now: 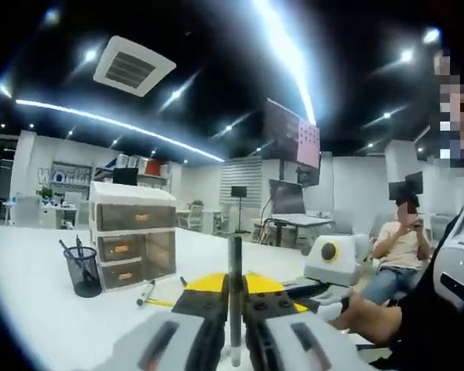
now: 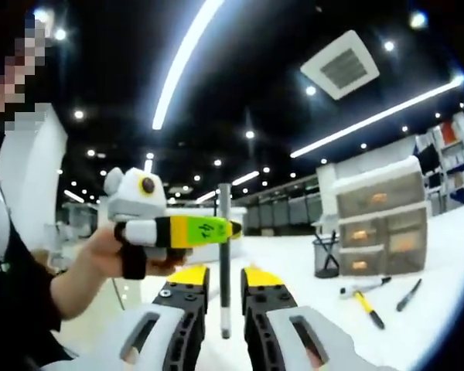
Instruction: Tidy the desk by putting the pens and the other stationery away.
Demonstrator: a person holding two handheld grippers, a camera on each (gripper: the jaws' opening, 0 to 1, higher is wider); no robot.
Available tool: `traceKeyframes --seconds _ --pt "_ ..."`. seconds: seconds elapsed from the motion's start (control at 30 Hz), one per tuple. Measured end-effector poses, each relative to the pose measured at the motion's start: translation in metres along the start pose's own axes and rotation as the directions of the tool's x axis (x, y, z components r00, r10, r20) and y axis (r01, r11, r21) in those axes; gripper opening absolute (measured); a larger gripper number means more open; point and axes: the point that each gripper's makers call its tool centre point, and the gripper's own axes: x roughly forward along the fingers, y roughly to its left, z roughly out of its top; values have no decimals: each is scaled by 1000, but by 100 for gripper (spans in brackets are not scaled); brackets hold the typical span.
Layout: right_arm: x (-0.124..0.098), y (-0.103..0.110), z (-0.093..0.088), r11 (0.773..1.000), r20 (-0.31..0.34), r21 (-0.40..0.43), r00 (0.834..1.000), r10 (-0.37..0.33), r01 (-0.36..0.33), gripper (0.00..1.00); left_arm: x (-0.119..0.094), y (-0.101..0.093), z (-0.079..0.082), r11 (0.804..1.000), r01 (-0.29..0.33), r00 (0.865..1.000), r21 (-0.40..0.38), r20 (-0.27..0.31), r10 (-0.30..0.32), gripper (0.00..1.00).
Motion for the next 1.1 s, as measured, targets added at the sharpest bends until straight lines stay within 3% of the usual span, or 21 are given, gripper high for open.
traceKeyframes --seconds 0.13,0.37,0.73,1.1 --pt "-4 -4 -1 1000 -10 -6 1000 -17 17 25 -3 8 0 998 -33 999 49 -15 33 7" --pt "-13 -2 -9 999 -72 -39 997 -34 32 42 -10 36 9 993 -94 996 78 11 93 7" --pt "-46 -6 -21 996 -130 -53 988 -79 73 47 -9 92 21 983 -167 986 72 3 167 7" --pt "-72 2 -35 993 -160 -36 980 -117 112 50 3 142 36 971 -239 971 23 38 238 7"
